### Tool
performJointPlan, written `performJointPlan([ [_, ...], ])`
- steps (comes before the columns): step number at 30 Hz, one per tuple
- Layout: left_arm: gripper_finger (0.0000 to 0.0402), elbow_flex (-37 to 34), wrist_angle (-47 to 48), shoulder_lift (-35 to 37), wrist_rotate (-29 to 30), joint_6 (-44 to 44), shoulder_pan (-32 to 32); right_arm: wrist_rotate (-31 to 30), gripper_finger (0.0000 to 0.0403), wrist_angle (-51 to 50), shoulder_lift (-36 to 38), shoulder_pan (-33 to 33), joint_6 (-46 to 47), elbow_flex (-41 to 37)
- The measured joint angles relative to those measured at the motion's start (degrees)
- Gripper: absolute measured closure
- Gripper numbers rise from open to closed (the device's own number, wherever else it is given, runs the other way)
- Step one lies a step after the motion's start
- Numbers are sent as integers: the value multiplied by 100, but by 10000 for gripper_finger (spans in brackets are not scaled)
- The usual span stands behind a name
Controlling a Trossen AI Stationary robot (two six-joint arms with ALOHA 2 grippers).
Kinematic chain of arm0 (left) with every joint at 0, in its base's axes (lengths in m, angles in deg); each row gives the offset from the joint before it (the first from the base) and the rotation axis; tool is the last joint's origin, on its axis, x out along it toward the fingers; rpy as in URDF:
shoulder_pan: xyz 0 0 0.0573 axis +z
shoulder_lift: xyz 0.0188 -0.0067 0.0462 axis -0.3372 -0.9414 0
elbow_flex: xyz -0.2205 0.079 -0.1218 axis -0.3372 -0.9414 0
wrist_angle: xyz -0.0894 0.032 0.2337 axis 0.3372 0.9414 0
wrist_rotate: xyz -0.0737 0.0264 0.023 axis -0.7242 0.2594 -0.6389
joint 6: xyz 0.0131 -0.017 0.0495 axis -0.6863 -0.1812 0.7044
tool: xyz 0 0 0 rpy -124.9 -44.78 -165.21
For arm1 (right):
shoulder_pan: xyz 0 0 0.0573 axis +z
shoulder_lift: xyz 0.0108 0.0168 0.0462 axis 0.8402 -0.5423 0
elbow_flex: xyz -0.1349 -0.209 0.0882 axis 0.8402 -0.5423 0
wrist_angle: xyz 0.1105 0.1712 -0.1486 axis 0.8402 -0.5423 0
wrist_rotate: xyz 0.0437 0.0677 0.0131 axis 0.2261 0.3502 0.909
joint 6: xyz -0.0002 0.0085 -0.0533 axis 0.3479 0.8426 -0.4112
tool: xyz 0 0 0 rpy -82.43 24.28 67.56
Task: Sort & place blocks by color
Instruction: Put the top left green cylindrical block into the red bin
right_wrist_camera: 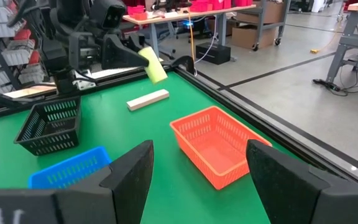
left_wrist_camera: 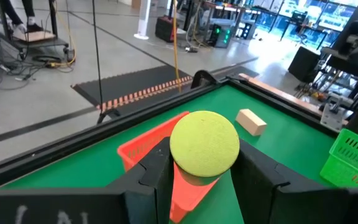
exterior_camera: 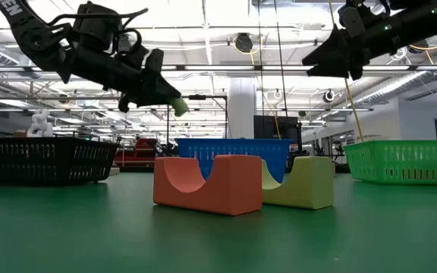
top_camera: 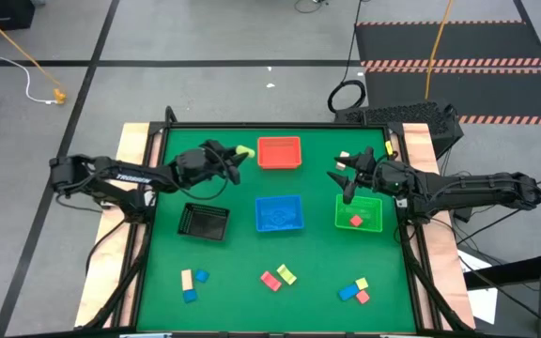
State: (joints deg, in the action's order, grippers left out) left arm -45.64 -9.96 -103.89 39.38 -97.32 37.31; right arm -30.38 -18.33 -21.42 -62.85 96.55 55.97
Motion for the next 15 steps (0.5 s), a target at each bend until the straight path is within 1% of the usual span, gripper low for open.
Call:
performJointPlan([
  [5,274,468,35,-559,-78,153,0,-1,154,207,2,0,-1,-2],
  [11,274,1195,469,-1257,-89,338,90,-2,154,187,2,0,0,-2],
  [15,274,1534,606,-1673,-88,385,191,-2,154,187,1,0,-1,-2],
])
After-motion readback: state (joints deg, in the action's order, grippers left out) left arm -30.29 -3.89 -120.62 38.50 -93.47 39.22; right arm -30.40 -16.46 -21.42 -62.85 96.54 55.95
